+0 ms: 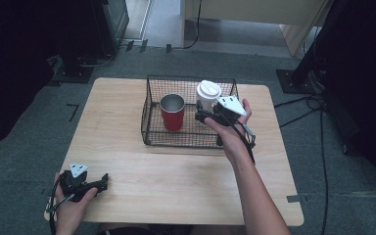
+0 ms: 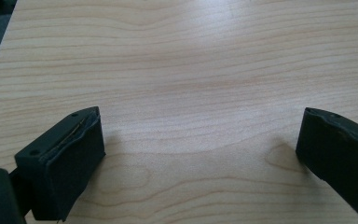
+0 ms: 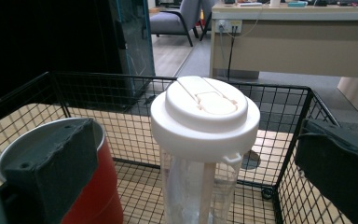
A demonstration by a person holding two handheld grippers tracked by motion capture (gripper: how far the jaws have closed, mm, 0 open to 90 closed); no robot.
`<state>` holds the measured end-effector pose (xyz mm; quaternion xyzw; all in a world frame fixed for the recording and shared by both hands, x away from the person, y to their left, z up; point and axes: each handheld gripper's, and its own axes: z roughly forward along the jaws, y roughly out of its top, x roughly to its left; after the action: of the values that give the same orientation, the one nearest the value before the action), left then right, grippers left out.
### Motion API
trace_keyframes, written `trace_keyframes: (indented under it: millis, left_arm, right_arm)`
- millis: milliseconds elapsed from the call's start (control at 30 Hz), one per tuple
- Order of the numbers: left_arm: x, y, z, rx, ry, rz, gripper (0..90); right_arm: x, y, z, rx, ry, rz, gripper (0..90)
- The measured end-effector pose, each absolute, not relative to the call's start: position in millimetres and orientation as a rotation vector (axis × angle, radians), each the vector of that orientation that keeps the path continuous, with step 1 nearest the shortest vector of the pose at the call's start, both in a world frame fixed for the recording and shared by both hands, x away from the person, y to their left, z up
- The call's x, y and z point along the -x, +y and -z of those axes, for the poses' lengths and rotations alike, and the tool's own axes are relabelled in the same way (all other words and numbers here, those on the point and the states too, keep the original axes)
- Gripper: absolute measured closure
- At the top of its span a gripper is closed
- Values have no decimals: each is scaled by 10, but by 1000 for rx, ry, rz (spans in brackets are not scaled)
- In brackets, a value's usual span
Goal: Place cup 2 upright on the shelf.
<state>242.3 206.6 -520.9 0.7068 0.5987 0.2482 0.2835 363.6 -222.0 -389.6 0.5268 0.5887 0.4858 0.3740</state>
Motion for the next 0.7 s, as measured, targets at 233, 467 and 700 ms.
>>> trace_keyframes:
  millis: [233, 467, 700]
  left_arm:
    - [-2424, 2065, 5209, -1891, 1603, -665, 16]
    - [-2424, 2066, 5210, -1891, 1602, -665, 16]
    - [-2424, 2065, 5210, -1890, 1603, -665, 16]
  right_arm:
    - [-3450, -2304, 3887, -1324, 1514, -1257, 0]
    - [-3268, -2411, 3913, -1309, 1530, -1267, 0]
    - [-3104, -2516, 4005, -1314, 1549, -1253, 0]
